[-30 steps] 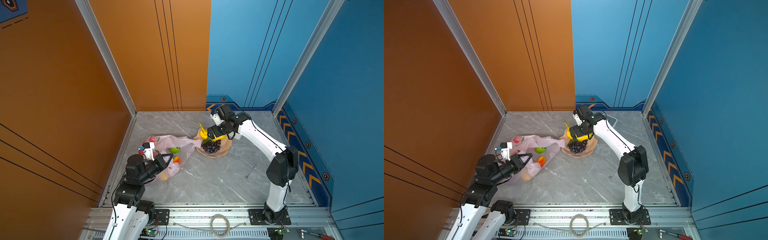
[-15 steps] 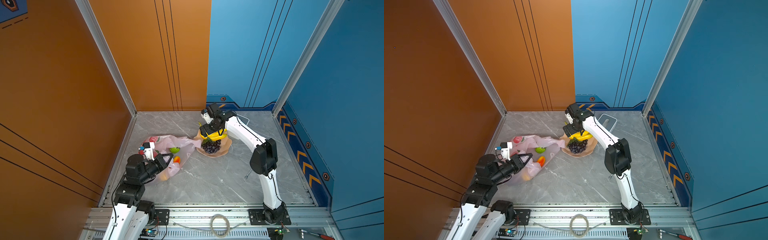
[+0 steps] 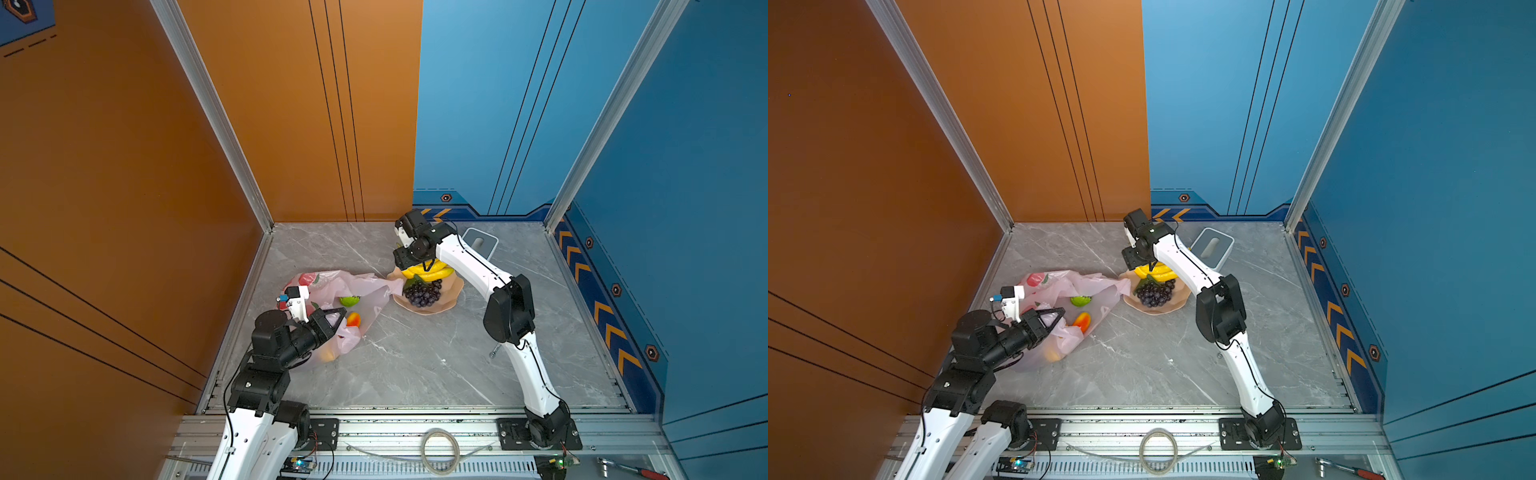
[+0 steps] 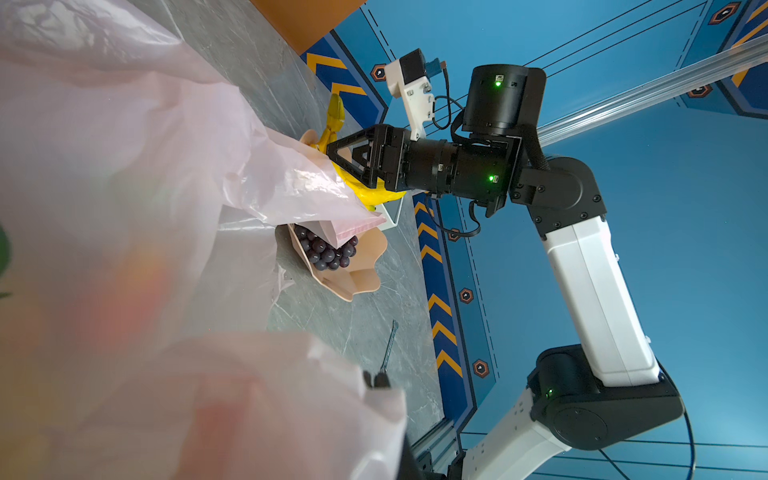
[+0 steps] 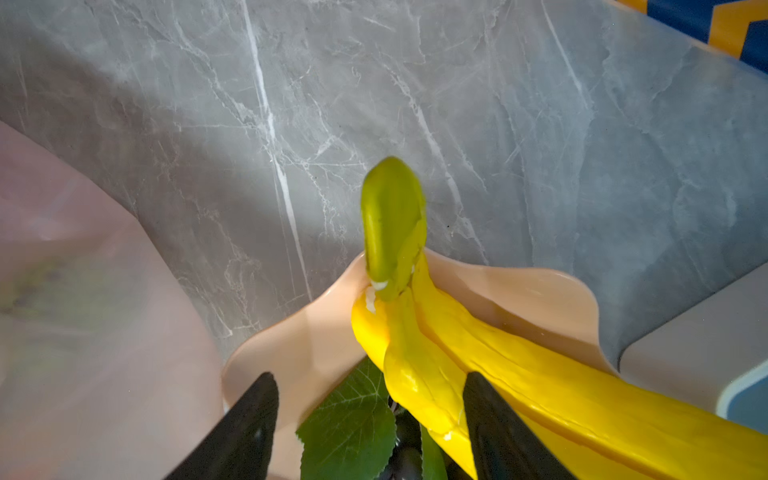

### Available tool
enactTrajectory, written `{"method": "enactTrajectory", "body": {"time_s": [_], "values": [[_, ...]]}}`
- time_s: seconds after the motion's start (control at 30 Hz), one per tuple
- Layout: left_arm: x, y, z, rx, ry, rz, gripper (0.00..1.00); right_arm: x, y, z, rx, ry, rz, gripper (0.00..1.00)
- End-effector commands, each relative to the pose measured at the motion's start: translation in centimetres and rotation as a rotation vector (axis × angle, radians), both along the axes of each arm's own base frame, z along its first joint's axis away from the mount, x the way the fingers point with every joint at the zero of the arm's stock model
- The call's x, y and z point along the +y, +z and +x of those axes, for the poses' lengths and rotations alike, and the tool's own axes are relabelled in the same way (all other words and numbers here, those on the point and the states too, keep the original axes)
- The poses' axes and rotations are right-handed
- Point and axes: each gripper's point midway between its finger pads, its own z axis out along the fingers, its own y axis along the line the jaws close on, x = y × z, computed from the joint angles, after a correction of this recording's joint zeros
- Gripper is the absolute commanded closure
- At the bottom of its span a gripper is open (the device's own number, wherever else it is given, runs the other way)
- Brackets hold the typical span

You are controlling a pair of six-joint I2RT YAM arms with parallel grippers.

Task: Place the fruits into the plastic bag
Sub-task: Pick up the fruit from the plate.

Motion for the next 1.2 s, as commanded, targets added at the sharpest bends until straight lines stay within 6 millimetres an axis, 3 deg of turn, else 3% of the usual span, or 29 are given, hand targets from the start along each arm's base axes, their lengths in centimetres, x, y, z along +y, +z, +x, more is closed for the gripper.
{"method": "enactTrajectory", "body": {"time_s": [0.0, 0.3, 0.6, 0.63, 0.83, 0.93, 1.17], "values": [[0.2, -0.3, -0.1, -0.012, -0.003, 0.011, 1.00, -0.2, 0.5, 1.8, -0.040, -0.074, 0.038, 0.33], [0.2, -0.6, -0.2, -0.003, -0.004, 0.018, 1.00, 0.8, -1.1, 3.2, -0.030, -0.090, 0.080, 0.36], [0.2, -0.7, -0.2, 0.001, -0.006, 0.025, 1.00, 1.2, -1.8, 3.7, -0.022, -0.115, 0.103, 0.67], [0.2, -0.7, -0.2, 0.001, -0.006, 0.025, 1.00, 1.1, -1.7, 3.7, -0.025, -0.116, 0.103, 0.72], [0.2, -0.8, -0.2, 0.000, -0.004, 0.021, 1.00, 1.3, -0.4, 3.6, -0.053, -0.106, 0.098, 0.79], [0.2, -0.9, -0.1, 0.001, -0.004, 0.020, 1.00, 1.1, 0.3, 3.6, -0.069, -0.103, 0.096, 0.88], [0.1, -1.1, -0.1, 0.005, -0.006, 0.022, 1.00, 1.0, 2.1, 3.3, -0.103, -0.087, 0.098, 0.93]]}}
